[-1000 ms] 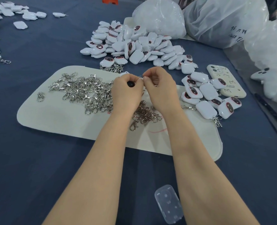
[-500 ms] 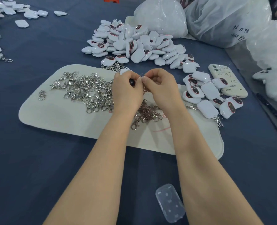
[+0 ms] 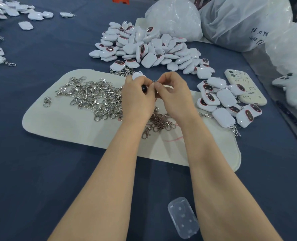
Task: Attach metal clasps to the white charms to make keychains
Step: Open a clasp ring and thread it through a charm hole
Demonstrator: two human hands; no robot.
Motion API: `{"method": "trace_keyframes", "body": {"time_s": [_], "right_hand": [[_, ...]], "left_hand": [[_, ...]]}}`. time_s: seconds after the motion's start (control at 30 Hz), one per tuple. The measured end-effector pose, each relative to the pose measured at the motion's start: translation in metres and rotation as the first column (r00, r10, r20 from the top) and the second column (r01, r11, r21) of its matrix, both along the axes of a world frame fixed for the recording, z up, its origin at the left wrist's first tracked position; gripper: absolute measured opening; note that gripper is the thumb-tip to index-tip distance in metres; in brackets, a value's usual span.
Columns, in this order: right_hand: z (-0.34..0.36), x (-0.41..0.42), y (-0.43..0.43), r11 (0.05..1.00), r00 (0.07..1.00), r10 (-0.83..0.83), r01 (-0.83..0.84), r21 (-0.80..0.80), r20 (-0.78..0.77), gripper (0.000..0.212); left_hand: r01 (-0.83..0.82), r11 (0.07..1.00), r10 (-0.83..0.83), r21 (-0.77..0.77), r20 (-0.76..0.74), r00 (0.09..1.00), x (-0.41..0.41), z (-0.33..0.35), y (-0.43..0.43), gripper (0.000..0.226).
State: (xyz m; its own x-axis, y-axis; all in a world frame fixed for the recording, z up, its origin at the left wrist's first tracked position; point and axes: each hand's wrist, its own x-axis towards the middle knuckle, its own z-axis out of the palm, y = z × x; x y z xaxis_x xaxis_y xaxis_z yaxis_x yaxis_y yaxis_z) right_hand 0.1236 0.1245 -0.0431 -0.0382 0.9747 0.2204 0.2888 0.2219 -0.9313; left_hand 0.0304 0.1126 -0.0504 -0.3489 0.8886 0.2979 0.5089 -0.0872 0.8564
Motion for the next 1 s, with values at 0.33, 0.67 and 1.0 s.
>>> {"method": "trace_keyframes", "body": {"time_s": [0.33,0.67,1.0], "right_hand": [[-0.0064,0.0005,0.0058,0.993,0.977,-0.057,0.035,0.113,0.205,0.009],[-0.0058,0.006,0.0052,0.997,0.98,0.023,-0.037,0.068,0.198,0.022],[-0.0053,0.0062,0.0044,0.989,0.938,-0.037,-0.015,0.147,0.345,0.012]], "left_hand": [[0.06,0.998,-0.06,-0.002,-0.016,0.998,-0.0009,0.0012,0.0001,0.009],[0.077,0.994,-0.077,-0.081,0.009,0.997,-0.0048,0.0011,0.0028,0.013],[0.025,0.997,-0.033,-0.068,-0.127,0.991,-0.0002,0.0,-0.0023,0.01]]}}
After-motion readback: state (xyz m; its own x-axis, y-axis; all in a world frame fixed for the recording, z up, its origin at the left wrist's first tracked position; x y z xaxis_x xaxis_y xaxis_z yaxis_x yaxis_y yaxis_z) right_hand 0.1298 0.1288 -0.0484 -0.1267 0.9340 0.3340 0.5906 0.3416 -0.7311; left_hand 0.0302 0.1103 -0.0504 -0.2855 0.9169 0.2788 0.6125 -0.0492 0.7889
